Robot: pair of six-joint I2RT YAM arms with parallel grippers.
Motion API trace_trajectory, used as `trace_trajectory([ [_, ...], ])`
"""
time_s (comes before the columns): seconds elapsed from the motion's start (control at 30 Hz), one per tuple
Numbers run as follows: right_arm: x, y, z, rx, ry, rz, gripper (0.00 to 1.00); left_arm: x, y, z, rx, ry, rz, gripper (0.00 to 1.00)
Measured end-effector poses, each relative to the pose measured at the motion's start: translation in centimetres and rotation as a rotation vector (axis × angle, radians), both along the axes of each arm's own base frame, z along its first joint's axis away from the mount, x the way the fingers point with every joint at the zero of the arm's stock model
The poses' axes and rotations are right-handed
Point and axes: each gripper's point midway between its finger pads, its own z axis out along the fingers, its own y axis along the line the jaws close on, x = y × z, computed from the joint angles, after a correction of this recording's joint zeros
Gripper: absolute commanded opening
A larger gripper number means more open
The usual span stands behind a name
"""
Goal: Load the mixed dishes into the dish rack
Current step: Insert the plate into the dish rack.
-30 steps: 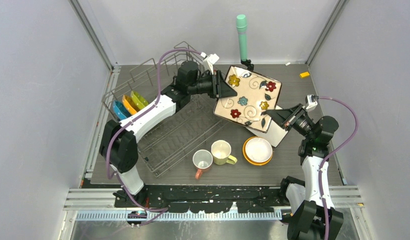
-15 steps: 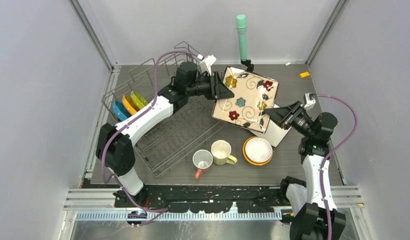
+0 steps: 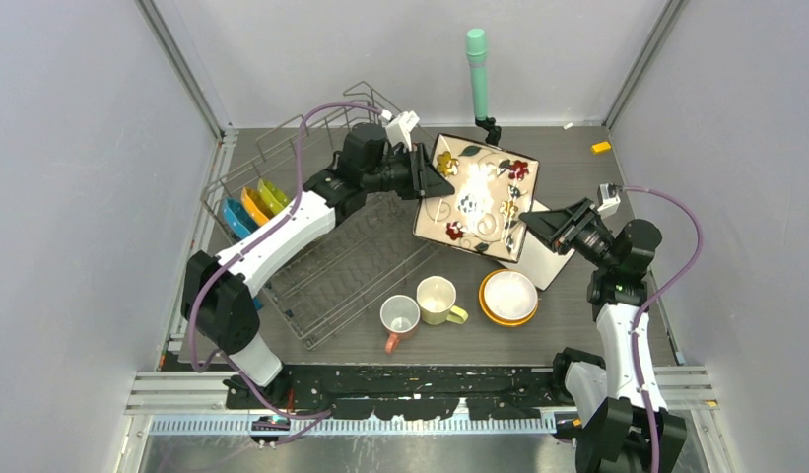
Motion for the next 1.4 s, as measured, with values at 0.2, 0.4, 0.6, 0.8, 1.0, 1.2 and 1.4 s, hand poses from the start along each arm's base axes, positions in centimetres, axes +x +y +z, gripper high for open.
trace_trajectory([
  [0.2, 0.2, 0.5, -0.3, 0.003, 0.012, 0.009, 0.38, 0.0, 0.7, 0.0, 0.023, 0.011, 0.038, 0.0],
  [0.4, 0.4, 0.9, -0.6, 0.004, 0.023, 0.015, 0.39, -0.1, 1.4, -0.2, 0.051, 0.026, 0.074, 0.0],
  [0.6, 0.7, 1.3, -0.3, 0.015, 0.02, 0.025, 0.39, -0.4, 2.3, 1.1, 0.06, 0.012, 0.111, 0.0],
  [0.8, 1.3, 1.6, -0.4, 0.025, 0.031, 0.034, 0.4, -0.4, 2.8, 2.7, 0.046, -0.026, 0.128, 0.0],
  [1.0, 1.2, 2.2, 0.7, 0.018, -0.015, 0.05, 0.4, -0.2, 3.6, 1.9, 0.091, -0.024, 0.15, 0.0],
  [1.2, 1.2, 2.6, 0.9, 0.017, -0.023, 0.059, 0.41, -0.2, 3.6, 1.9, 0.095, -0.027, 0.151, 0.0],
  [1.4, 1.3, 2.5, 0.8, 0.013, -0.025, 0.049, 0.41, -0.4, 4.2, 2.2, 0.121, -0.062, 0.16, 0.0],
])
